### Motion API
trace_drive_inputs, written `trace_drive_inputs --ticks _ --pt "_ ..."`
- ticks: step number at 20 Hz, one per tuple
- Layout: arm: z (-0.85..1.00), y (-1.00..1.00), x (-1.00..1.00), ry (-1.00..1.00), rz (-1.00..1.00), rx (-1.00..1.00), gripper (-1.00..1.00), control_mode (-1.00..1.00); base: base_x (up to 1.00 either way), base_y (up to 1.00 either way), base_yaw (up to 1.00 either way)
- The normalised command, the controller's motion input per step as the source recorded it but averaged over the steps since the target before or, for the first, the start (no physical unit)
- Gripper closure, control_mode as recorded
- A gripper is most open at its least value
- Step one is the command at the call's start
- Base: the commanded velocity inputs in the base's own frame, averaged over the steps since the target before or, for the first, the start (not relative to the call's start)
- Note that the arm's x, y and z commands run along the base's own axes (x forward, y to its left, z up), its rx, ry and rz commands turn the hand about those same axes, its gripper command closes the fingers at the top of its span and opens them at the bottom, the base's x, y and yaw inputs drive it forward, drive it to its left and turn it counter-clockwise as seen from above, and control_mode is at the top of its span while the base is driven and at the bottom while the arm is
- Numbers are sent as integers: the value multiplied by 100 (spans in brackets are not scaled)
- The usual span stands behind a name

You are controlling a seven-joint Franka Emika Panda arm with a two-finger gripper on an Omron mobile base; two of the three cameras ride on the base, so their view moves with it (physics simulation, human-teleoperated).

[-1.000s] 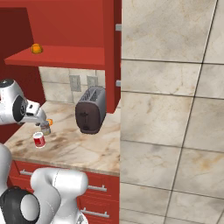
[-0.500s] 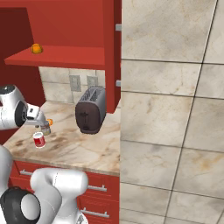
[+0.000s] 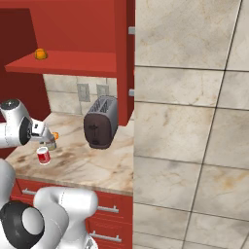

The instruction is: Pick the cans from the counter and place them in their designated side in the cabinet.

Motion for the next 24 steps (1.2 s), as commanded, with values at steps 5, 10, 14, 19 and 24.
trace_drive_inputs --ticks 5,10,14,19,24 --pt "-4 7 14 2 0 0 -100 -100 0 0 0" --pt "-4 6 11 0 0 0 -100 -100 0 0 0" --pt "0 3 9 3 0 0 -100 -100 0 0 0" --pt "-1 0 5 7 0 0 -100 -100 0 0 0" --pt "-5 3 2 9 0 -2 -100 -100 0 0 0"
